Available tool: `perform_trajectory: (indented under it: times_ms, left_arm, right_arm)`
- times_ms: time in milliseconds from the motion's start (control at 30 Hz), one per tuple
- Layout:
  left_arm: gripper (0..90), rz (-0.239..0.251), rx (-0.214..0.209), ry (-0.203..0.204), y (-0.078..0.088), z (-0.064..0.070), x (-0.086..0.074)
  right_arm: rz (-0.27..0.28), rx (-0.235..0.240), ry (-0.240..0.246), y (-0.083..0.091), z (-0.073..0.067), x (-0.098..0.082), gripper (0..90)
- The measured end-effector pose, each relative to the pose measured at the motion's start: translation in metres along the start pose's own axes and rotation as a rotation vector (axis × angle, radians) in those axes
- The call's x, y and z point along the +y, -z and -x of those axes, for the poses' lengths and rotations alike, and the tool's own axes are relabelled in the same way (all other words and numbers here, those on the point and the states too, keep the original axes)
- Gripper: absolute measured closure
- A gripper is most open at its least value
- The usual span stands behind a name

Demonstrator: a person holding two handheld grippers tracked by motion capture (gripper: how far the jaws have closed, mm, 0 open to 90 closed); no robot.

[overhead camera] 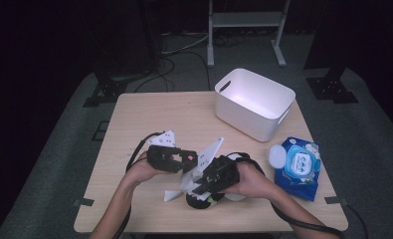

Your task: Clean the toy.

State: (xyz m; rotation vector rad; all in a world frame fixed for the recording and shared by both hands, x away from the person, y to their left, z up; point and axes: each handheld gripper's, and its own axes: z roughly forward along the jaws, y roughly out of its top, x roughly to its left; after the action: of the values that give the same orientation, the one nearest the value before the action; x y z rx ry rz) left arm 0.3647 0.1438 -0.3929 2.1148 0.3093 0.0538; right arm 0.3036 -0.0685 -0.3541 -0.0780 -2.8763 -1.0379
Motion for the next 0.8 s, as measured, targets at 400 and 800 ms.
perform_trajectory:
  times_ms: [400,800]
  left_arm:
    - [55.2,0.001,-0.007,-0.019,0.0,0.001,0.0]
    - [51.8,0.011,-0.033,-0.059,0.001,0.003,-0.001]
  right_arm:
    - [0.055,-0.135,-0.098,0.026,0.034,-0.011,77.5]
    - [0.058,-0.219,-0.098,0.033,0.055,0.018,77.6]
